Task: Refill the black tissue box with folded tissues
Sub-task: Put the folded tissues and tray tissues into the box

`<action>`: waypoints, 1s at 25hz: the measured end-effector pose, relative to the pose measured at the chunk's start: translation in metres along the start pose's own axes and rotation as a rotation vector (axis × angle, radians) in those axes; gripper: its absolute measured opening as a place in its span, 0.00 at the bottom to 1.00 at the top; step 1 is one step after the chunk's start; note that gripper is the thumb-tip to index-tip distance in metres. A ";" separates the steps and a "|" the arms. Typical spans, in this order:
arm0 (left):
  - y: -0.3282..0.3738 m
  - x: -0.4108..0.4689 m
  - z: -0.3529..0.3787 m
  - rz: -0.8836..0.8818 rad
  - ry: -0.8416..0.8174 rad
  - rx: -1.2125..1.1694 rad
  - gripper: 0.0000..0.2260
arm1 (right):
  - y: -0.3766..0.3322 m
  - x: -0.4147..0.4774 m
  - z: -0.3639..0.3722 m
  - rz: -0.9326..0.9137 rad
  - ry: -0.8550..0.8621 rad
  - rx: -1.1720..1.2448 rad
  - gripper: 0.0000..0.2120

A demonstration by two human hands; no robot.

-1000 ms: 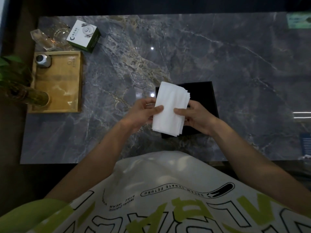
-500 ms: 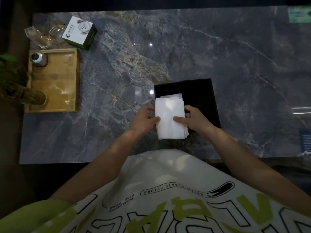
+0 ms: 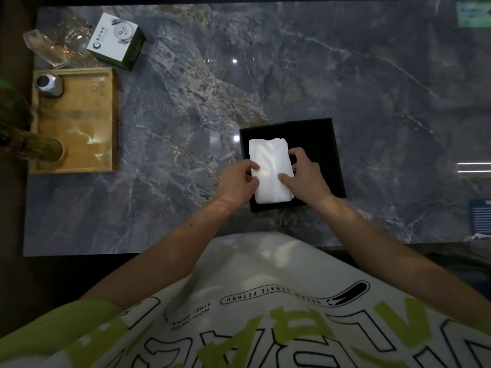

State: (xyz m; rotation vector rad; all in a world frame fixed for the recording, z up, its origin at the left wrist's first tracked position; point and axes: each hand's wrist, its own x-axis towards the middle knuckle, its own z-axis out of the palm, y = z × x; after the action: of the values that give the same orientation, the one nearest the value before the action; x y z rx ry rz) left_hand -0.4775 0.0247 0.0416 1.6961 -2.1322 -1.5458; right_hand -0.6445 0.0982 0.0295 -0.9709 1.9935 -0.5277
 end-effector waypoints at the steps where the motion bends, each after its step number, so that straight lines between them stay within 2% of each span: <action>1: 0.003 0.002 0.001 0.000 -0.022 0.028 0.15 | -0.002 0.001 0.001 -0.017 -0.001 -0.024 0.26; 5: 0.014 0.009 0.005 -0.027 -0.150 0.083 0.22 | -0.007 0.006 0.005 -0.074 -0.009 -0.177 0.29; 8: 0.023 0.013 0.008 -0.045 -0.216 0.154 0.23 | -0.010 0.011 0.008 -0.076 -0.019 -0.237 0.30; 13: 0.030 0.020 0.013 -0.053 -0.241 0.216 0.16 | -0.014 0.015 0.012 -0.082 -0.092 -0.364 0.26; 16: 0.027 0.026 0.019 -0.049 -0.296 0.282 0.05 | -0.016 0.019 0.013 -0.045 -0.126 -0.486 0.20; 19: 0.026 0.027 0.023 -0.015 -0.308 0.386 0.03 | -0.018 0.018 0.014 -0.059 -0.163 -0.533 0.15; 23: 0.014 0.026 0.029 0.090 -0.345 0.534 0.16 | -0.016 0.006 0.013 -0.168 -0.128 -0.642 0.20; 25: 0.009 0.023 0.030 0.194 -0.366 0.628 0.21 | -0.013 0.005 0.012 -0.314 -0.115 -0.781 0.22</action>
State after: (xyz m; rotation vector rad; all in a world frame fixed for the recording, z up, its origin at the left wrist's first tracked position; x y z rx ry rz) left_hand -0.5099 0.0263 0.0203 1.3122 -3.1170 -1.2913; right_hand -0.6308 0.0863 0.0293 -1.7560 1.9677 0.1844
